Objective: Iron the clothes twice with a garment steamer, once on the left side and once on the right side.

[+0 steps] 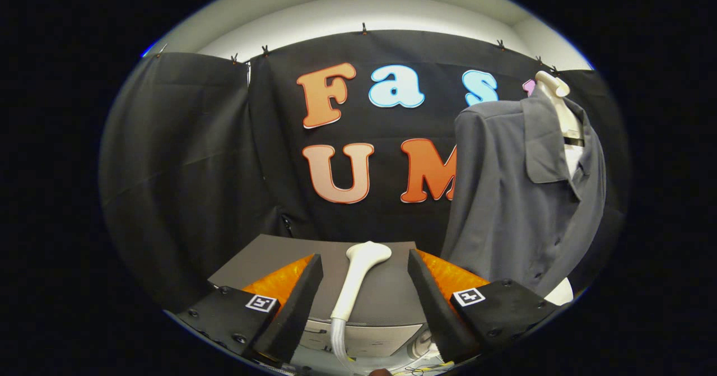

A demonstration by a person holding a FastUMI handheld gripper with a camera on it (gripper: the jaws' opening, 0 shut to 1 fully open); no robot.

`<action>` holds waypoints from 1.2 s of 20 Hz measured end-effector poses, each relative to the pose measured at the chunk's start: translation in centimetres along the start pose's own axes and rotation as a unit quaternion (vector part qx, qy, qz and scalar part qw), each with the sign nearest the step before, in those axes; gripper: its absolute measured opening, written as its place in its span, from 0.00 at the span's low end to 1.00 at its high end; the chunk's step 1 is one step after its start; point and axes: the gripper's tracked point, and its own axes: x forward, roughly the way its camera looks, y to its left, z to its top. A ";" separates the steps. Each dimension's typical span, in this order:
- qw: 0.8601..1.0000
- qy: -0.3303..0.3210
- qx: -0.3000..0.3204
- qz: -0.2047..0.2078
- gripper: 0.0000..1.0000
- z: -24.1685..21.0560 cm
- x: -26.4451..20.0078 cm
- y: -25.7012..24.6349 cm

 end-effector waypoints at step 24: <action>0.956 0.282 0.009 -0.081 0.88 -15.3 19.8 0.3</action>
